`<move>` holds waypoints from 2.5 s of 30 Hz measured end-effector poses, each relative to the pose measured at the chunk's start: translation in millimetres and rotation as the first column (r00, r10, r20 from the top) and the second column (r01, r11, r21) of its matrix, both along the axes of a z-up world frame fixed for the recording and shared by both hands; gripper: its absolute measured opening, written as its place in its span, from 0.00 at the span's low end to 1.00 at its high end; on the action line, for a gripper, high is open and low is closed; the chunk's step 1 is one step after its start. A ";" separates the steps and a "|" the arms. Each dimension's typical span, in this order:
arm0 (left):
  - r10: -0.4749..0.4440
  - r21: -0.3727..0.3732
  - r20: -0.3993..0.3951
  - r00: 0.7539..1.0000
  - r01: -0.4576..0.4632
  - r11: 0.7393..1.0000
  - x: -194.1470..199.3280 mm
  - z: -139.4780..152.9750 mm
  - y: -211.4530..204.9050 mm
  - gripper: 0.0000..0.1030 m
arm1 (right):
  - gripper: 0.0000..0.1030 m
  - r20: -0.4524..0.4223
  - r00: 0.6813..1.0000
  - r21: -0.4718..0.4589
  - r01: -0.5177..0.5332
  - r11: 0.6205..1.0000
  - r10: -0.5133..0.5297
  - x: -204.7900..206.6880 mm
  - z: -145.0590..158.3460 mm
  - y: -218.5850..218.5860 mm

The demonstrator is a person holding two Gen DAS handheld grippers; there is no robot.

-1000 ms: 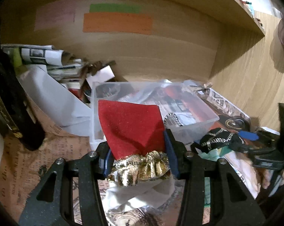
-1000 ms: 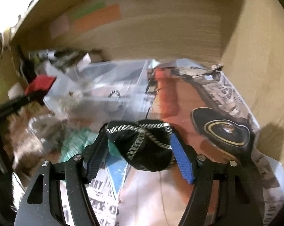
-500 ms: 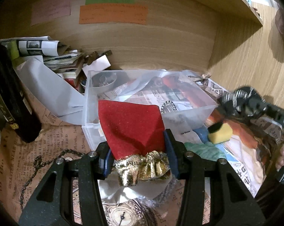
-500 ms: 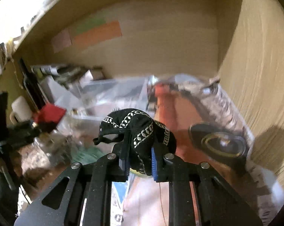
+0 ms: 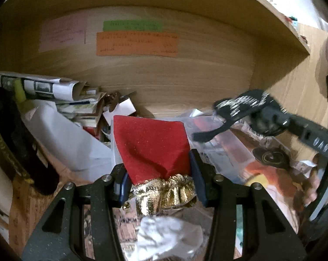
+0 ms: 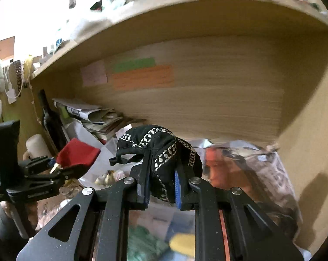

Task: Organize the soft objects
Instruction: 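Carry both pouches into the clear box and open both tools, then grasp the white cloth with the left tool while the right tool grasps the green glove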

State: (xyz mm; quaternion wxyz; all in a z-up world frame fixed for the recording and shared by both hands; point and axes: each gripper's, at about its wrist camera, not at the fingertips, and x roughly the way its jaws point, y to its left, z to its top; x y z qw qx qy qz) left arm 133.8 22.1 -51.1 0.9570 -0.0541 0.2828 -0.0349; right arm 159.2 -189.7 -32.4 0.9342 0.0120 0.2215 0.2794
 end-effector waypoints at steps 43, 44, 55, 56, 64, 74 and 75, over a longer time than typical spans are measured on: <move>-0.019 0.032 0.000 1.000 0.019 0.999 -19.8 2.2 10.1 0.93 | 0.80 -0.029 0.999 -0.163 -0.022 0.986 0.018 -13.5 -21.5 25.5; -0.018 0.037 0.001 1.000 0.018 0.999 -24.5 0.2 9.4 0.94 | 0.80 -0.030 0.999 -0.161 -0.024 0.987 0.020 -17.2 -22.7 24.2; -0.017 0.009 -0.098 0.995 0.018 1.000 -47.6 -44.0 10.9 0.96 | 0.81 -0.125 0.992 -0.152 -0.051 0.987 0.032 -45.7 -58.7 25.6; -0.020 0.003 -0.110 0.994 0.020 1.000 -48.2 -48.9 10.7 0.96 | 0.81 -0.148 0.988 -0.150 -0.057 0.987 0.035 -46.2 -65.4 26.7; -0.042 -0.017 -0.194 0.980 0.040 0.999 -48.0 -84.8 1.4 0.96 | 0.81 -0.283 0.959 -0.138 -0.074 0.988 0.032 -50.7 -105.7 29.0; -0.045 -0.047 -0.194 0.980 0.037 0.998 -41.1 -96.3 4.1 0.84 | 0.62 -0.343 0.939 -0.114 -0.079 0.990 0.036 -49.2 -121.8 21.8; -0.054 -0.047 -0.198 0.979 0.045 0.998 -40.6 -97.2 3.1 0.81 | 0.58 -0.340 0.940 -0.115 -0.076 0.990 0.033 -49.7 -122.2 21.8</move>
